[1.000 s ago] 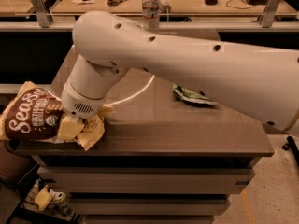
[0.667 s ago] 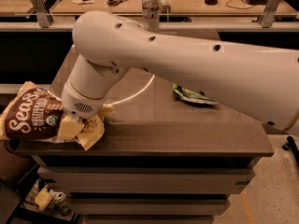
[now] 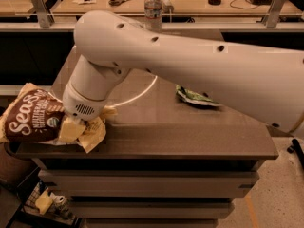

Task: Pick brown chip bag

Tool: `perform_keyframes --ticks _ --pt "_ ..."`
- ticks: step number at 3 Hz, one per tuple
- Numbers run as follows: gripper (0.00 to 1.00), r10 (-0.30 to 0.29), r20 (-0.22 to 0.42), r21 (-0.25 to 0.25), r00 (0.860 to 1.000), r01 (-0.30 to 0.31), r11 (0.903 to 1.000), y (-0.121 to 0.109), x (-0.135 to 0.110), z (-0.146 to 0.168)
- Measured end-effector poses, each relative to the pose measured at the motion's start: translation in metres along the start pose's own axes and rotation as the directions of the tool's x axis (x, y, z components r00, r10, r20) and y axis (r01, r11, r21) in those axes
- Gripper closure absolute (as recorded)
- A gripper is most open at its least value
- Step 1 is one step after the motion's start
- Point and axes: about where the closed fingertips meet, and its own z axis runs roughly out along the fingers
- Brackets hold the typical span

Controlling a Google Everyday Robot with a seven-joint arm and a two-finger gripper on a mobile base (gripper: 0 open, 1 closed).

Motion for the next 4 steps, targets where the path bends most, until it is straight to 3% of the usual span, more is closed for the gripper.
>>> perform_keyframes --ticks 2,3,4 --pt "1.00 0.000 0.000 0.000 1.000 0.000 1.0000 0.000 0.000 0.000" --pt "1.00 -0.038 0.055 0.015 0.998 0.037 0.9992 -0.011 -0.003 -0.030" --pt "1.00 -0.118 0.089 0.047 0.989 0.114 0.9924 -0.018 -0.018 -0.049"
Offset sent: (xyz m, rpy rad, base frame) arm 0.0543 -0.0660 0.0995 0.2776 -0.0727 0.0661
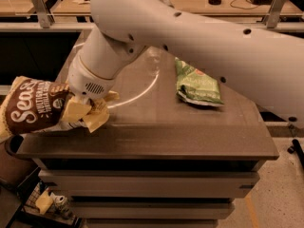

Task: Pick brown chip bag

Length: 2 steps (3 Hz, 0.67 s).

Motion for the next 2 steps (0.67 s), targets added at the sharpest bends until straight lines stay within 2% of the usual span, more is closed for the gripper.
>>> perform_keyframes --ticks 1,2 --pt "1.00 0.000 0.034 0.012 0.999 -0.001 0.9999 0.005 0.001 -0.006" --pt "1.00 -0.020 0.104 0.042 0.994 0.016 0.9990 -0.006 0.007 -0.035"
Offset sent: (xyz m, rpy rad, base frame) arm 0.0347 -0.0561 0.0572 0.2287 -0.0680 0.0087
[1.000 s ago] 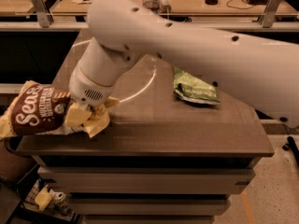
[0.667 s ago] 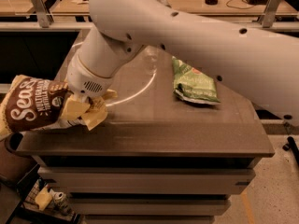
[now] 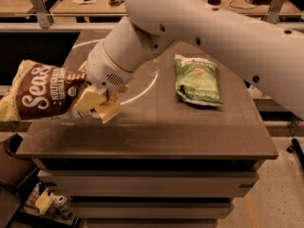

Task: Pick brown chip bag

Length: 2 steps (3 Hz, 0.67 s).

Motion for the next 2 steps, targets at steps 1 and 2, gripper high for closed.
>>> perform_keyframes --ticks 1,2 --pt "1.00 -0.031 0.048 0.036 0.998 0.029 0.9989 -0.015 -0.002 -0.030" --pt "1.00 -0.051 0.084 0.069 0.995 0.045 0.9966 -0.028 -0.003 -0.058"
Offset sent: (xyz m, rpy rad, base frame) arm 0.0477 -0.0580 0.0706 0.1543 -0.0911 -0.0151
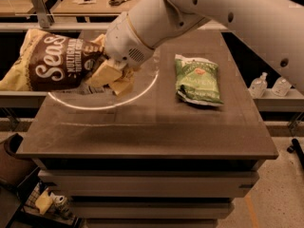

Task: Pick brown chip bag

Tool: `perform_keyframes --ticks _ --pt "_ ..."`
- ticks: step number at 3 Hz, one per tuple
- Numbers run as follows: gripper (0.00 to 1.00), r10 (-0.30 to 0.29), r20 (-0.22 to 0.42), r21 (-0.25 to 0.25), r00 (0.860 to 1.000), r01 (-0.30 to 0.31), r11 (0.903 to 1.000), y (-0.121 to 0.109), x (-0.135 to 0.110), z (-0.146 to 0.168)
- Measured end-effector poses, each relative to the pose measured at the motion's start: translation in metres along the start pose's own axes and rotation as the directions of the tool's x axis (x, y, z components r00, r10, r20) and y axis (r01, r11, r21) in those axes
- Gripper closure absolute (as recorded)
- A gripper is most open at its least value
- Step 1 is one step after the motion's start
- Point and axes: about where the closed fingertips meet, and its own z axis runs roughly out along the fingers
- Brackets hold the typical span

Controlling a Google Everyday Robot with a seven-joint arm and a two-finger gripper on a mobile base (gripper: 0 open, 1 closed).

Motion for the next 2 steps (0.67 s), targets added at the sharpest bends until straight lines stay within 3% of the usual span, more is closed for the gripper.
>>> perform_keyframes --ticks 2 --pt "1.00 -0.019 0.108 0.067 0.994 0.012 0.9977 -0.020 0.005 -0.035"
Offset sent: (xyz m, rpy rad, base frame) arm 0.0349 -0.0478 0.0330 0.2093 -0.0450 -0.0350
